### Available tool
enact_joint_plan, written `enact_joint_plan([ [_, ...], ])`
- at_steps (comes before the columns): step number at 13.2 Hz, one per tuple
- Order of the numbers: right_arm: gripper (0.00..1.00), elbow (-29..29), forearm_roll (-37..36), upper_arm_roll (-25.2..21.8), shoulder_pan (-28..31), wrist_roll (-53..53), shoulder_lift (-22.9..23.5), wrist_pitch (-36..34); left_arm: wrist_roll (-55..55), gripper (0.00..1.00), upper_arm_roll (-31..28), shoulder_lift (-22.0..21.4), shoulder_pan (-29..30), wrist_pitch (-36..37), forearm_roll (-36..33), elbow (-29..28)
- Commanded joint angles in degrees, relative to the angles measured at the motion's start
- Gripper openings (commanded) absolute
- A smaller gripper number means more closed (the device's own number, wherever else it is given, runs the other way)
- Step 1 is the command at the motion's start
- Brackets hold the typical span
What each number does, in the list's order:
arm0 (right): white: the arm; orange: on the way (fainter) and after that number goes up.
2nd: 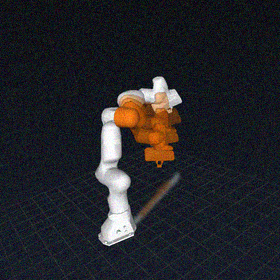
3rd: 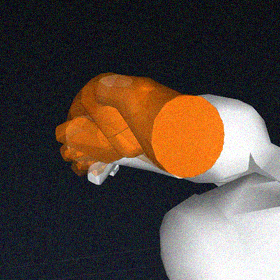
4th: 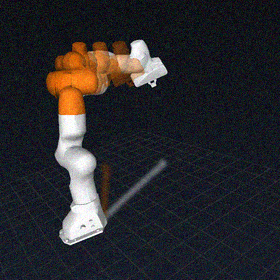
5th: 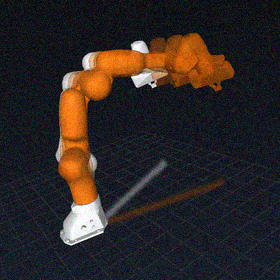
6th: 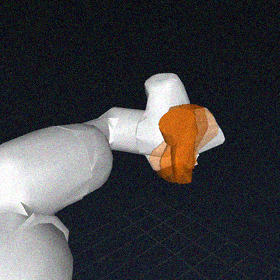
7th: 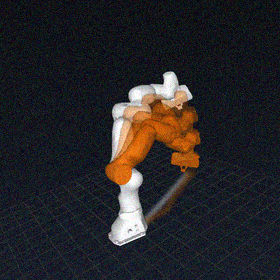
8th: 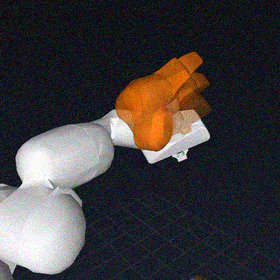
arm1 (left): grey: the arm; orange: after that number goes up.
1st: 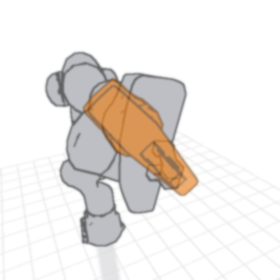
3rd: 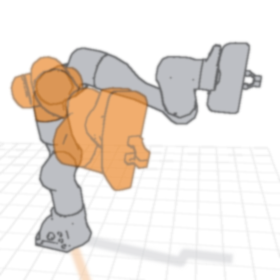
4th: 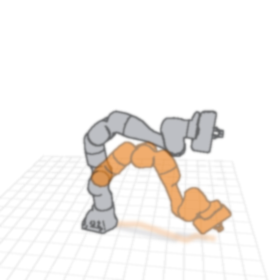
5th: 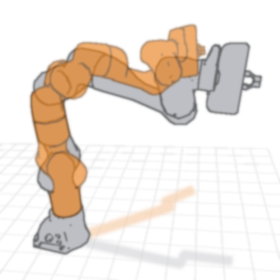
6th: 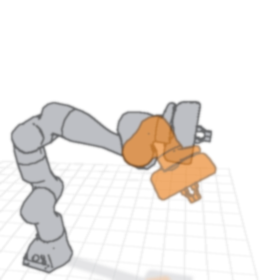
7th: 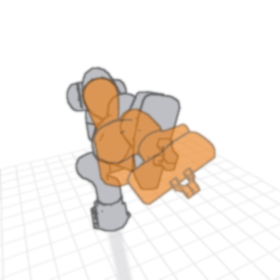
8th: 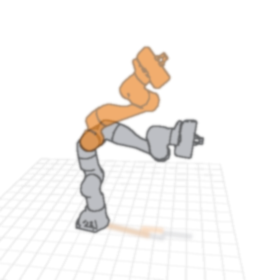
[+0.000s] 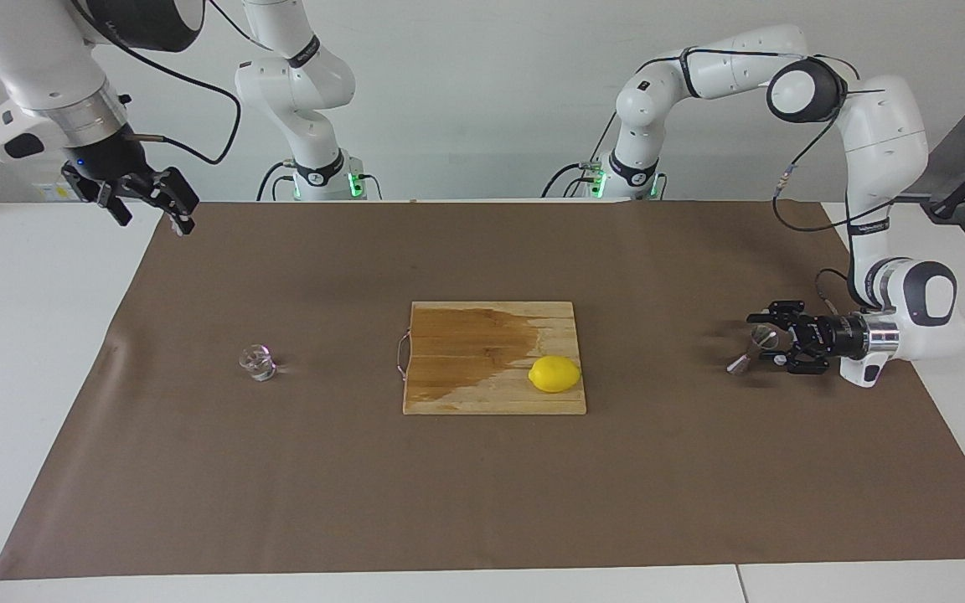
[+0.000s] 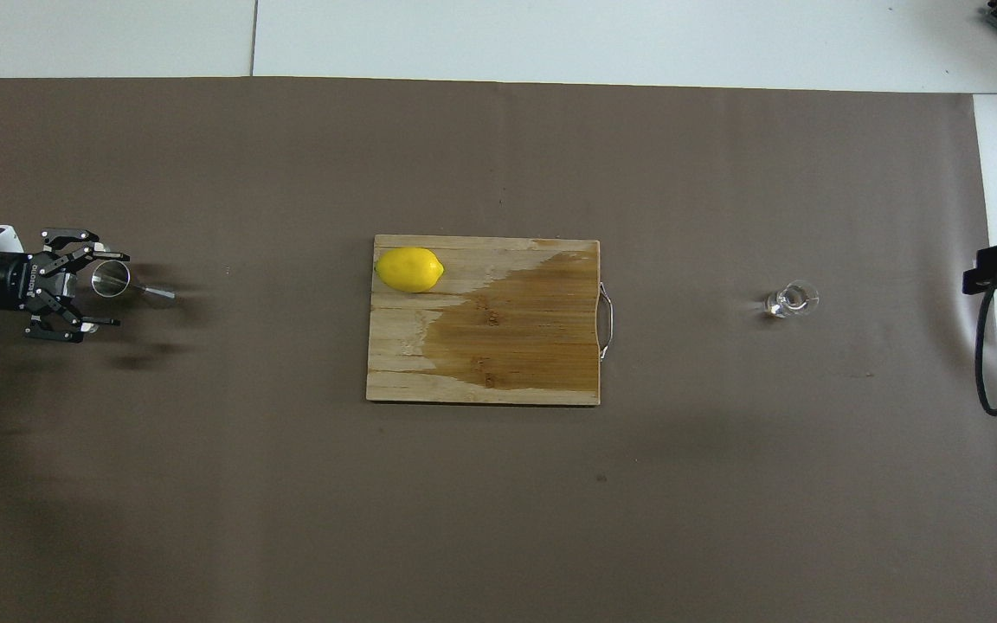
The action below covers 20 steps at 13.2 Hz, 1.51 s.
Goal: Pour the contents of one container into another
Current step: 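Close the left gripper around the small metal cup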
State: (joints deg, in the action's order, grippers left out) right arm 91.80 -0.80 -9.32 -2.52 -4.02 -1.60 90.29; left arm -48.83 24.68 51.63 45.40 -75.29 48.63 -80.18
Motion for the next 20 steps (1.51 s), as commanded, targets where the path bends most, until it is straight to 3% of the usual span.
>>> enact_joint_plan([
  [1, 1.0, 0.05, 0.18, 0.53, 0.67, -0.82, -0.51, -0.55, 0.4, 0.71, -0.07, -1.1, -0.04, -0.91, 0.59, -1.56],
  [20, 1.0, 0.05, 0.18, 0.53, 0.67, -0.9, -0.51, -0.55, -1.0, 0.44, 0.02, -1.18, 0.04, -0.21, 0.85, -0.77],
])
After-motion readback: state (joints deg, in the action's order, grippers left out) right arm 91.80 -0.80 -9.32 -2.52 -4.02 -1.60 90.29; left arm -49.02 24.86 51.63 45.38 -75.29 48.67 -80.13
